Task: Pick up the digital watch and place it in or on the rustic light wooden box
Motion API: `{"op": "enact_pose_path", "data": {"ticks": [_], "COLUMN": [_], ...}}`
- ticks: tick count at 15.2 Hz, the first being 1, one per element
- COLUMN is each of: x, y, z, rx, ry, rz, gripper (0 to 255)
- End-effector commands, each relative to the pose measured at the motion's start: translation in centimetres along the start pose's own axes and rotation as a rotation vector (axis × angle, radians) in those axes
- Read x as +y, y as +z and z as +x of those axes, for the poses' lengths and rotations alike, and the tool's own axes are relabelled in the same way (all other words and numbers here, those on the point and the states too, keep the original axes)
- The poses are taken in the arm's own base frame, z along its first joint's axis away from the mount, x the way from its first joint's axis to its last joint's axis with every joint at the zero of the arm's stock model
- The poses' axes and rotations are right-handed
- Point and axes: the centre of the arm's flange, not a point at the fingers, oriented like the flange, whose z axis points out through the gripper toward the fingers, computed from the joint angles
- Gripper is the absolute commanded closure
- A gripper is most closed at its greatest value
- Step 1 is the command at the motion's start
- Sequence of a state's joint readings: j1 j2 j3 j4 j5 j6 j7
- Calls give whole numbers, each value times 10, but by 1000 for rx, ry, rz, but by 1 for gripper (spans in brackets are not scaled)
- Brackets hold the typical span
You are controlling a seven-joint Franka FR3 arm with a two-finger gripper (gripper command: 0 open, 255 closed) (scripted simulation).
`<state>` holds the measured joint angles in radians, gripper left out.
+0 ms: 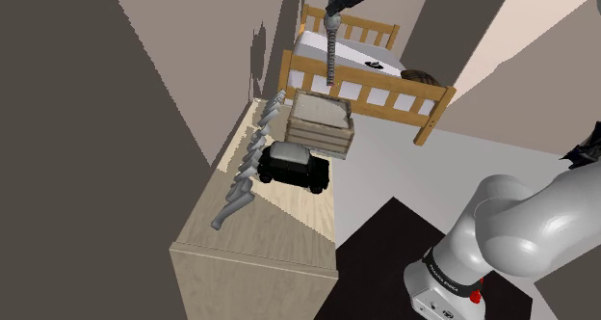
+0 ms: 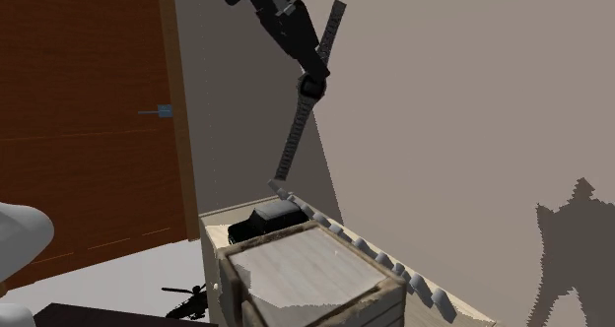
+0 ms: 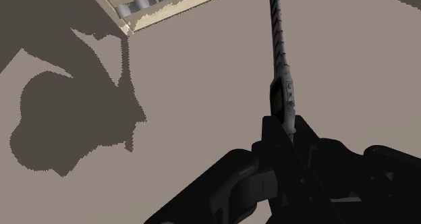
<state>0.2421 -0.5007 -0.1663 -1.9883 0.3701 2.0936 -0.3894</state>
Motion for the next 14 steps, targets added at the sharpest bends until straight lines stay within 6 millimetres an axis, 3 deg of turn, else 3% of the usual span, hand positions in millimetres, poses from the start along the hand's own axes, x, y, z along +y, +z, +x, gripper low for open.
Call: {"op": "enact_pose_path", "data": {"ticks": [1,2,14], "x": [21,36,49], "y": [-14,-24,23], "z": [-4,-8,-49], "rx": [0,0,0], "ry": [-1,-1,-1], "rz": [1,1,1], "gripper": [255,255,255]}}
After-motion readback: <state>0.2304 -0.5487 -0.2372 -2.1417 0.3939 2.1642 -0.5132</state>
